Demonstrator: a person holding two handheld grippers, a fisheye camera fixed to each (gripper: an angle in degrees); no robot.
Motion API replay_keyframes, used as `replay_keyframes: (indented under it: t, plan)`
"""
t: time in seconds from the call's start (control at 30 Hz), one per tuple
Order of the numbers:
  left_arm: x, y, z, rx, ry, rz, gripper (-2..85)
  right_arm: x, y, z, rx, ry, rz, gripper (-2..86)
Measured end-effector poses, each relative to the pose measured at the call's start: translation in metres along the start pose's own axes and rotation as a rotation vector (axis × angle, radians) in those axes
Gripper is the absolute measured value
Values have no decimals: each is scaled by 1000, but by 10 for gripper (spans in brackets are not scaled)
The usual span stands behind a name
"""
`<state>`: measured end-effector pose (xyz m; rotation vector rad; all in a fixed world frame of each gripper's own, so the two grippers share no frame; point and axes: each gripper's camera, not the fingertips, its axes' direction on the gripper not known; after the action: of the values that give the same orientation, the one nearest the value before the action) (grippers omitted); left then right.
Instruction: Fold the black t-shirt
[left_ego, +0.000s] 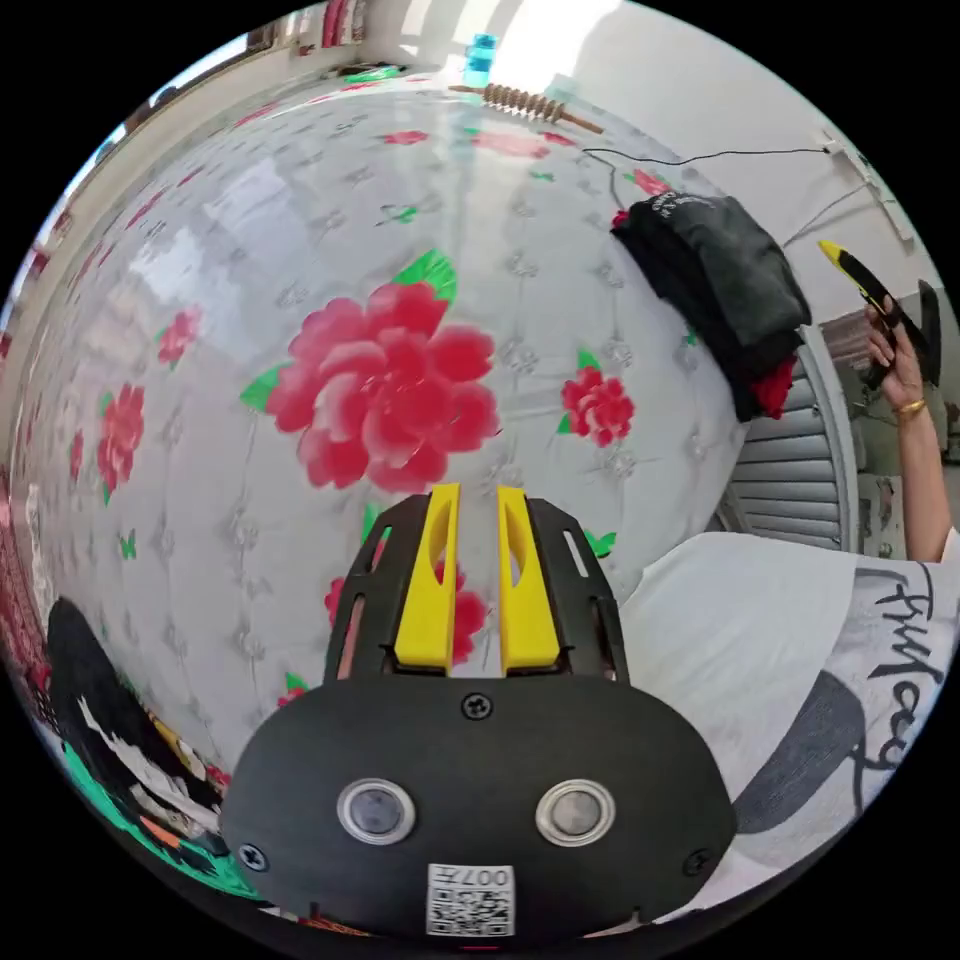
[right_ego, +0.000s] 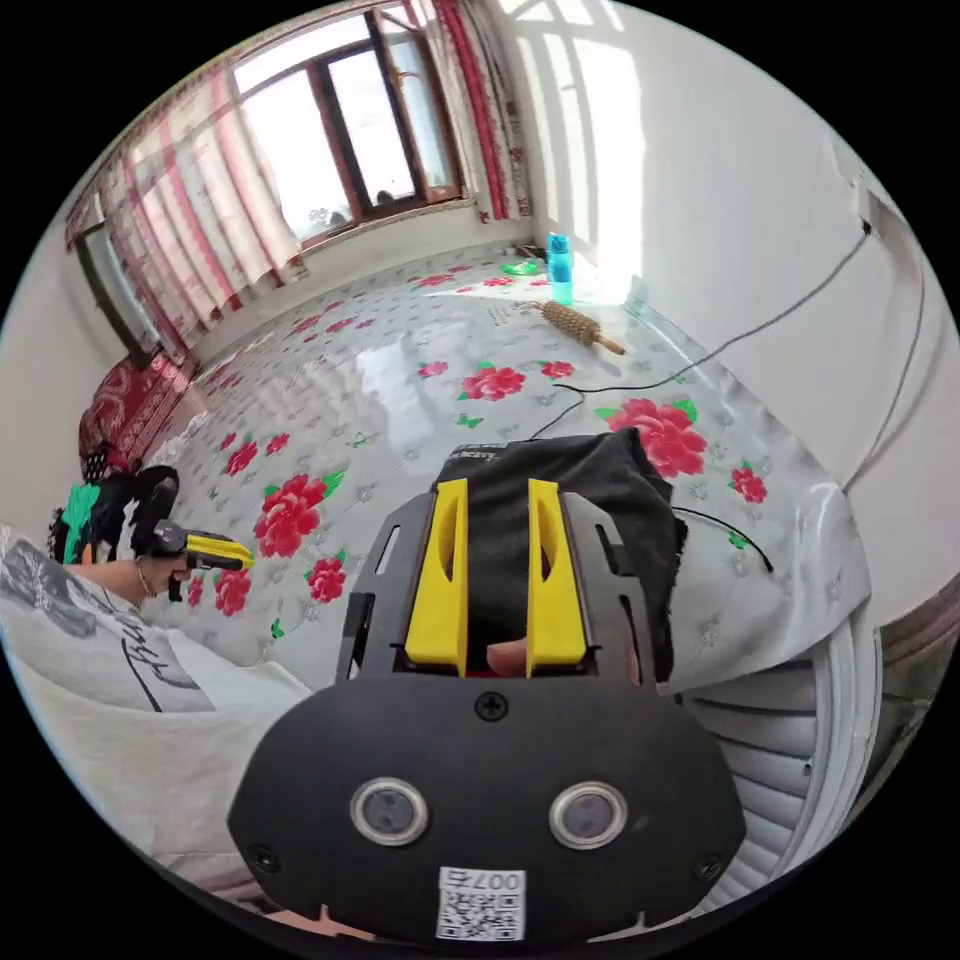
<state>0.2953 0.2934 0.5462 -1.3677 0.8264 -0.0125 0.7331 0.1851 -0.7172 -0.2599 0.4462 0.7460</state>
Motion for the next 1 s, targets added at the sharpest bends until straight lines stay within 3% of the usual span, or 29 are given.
replay_keyframes:
  t: [0.07,0.13,0.23,0.33,0.53,0.77,0.9,1.0]
  plan:
    - [-38,42,-7,-5,-49,-178,48,-77,11,57,-51,-250,-115,78]
    - [-84,99,-23,35,-95,-436,23,-143,21,105,-173,-361,-182,81]
    - [-133,172,-46,140,-92,-707,31,-257,46,166,-324,-439,-334,85]
    - [-174,229,-66,210,-136,-828,58,-351,70,213,-487,-435,-463,89]
    - [-263,294,-107,320,-241,-930,81,-478,128,276,-738,-241,-818,83]
    - [-344,271,-139,375,-270,-800,102,-532,141,316,-843,-140,-755,78]
    - [-379,225,-116,228,-356,-690,99,-550,143,334,-873,-86,-628,77]
    - [-401,224,-104,139,-364,-761,48,-563,150,342,-861,-35,-583,76]
